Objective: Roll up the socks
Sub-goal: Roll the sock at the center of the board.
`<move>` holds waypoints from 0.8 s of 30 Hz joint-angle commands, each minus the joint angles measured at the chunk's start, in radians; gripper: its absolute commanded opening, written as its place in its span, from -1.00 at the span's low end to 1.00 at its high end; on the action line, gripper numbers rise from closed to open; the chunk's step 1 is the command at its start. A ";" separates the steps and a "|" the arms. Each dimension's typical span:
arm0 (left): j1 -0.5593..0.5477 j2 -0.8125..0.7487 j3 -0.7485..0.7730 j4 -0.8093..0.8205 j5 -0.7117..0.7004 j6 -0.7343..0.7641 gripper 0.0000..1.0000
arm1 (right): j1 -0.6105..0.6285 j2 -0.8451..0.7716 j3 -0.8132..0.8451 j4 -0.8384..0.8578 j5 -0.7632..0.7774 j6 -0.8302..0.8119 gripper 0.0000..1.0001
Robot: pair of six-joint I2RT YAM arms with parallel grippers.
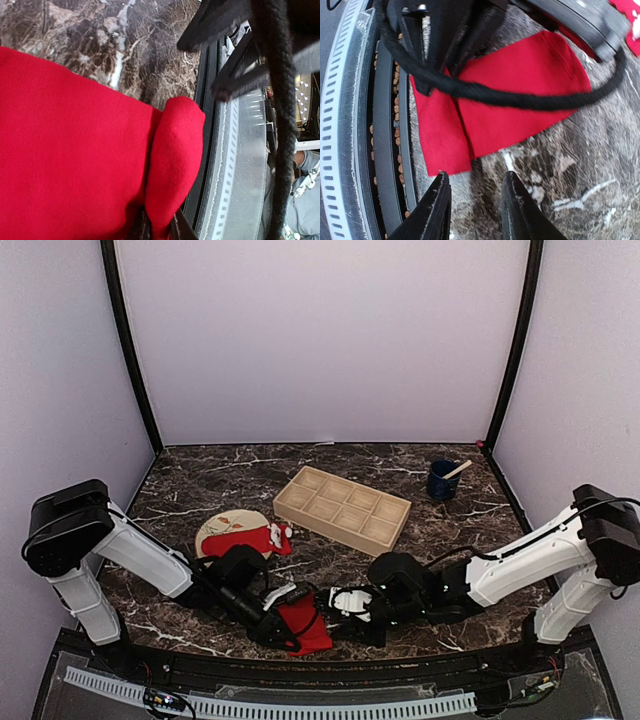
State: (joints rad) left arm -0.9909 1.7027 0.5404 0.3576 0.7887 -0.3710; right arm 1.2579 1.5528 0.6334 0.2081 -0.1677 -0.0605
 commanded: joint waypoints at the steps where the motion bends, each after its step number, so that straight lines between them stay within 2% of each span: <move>1: 0.005 0.028 -0.021 0.003 0.035 -0.009 -0.71 | 0.032 0.033 0.050 0.029 -0.022 -0.031 -0.33; 8: 0.009 0.039 -0.022 0.000 0.042 0.002 -0.72 | 0.052 0.095 0.089 0.015 -0.069 -0.038 -0.26; 24: 0.014 0.044 -0.023 0.004 0.068 0.010 -0.73 | 0.067 0.144 0.110 0.011 -0.080 -0.046 -0.24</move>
State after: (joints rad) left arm -0.9836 1.7340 0.5396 0.3882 0.8490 -0.3744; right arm 1.3155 1.6863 0.7208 0.2050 -0.2462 -0.0967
